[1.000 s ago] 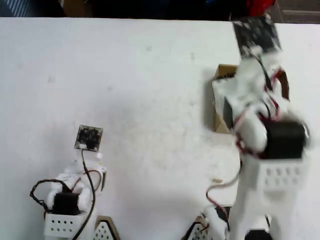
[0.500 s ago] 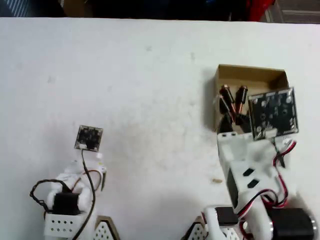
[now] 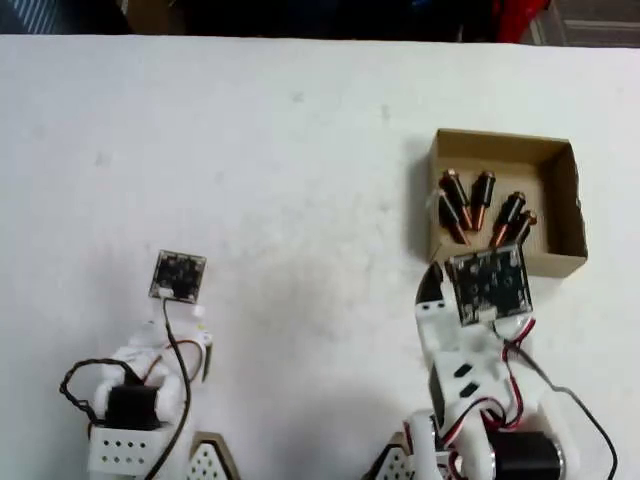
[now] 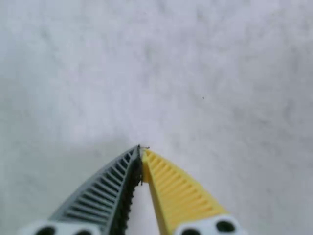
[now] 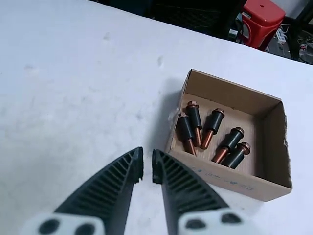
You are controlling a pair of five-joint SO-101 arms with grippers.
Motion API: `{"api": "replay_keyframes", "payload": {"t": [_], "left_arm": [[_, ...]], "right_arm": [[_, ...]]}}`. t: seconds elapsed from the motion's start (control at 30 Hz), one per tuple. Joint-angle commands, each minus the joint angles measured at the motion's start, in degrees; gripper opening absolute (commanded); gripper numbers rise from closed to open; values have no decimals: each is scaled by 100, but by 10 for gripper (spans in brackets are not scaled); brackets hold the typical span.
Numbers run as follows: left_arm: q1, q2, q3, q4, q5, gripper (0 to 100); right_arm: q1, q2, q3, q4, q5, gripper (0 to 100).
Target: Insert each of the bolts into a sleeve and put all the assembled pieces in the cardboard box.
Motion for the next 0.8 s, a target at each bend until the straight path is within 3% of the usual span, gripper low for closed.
{"api": "replay_keyframes", "payload": {"t": [0.0,0.5,0.77], "left_arm": [[-48,-31,-9,62,26,24],[-48,-31,-9,62,26,24],[-48,-31,-9,62,26,24]], "right_arm": [[-13,-391,246,-127,53,17],[40,-1402,668,-92,62,17],[716,-1411,642,-119,62,17]]}}
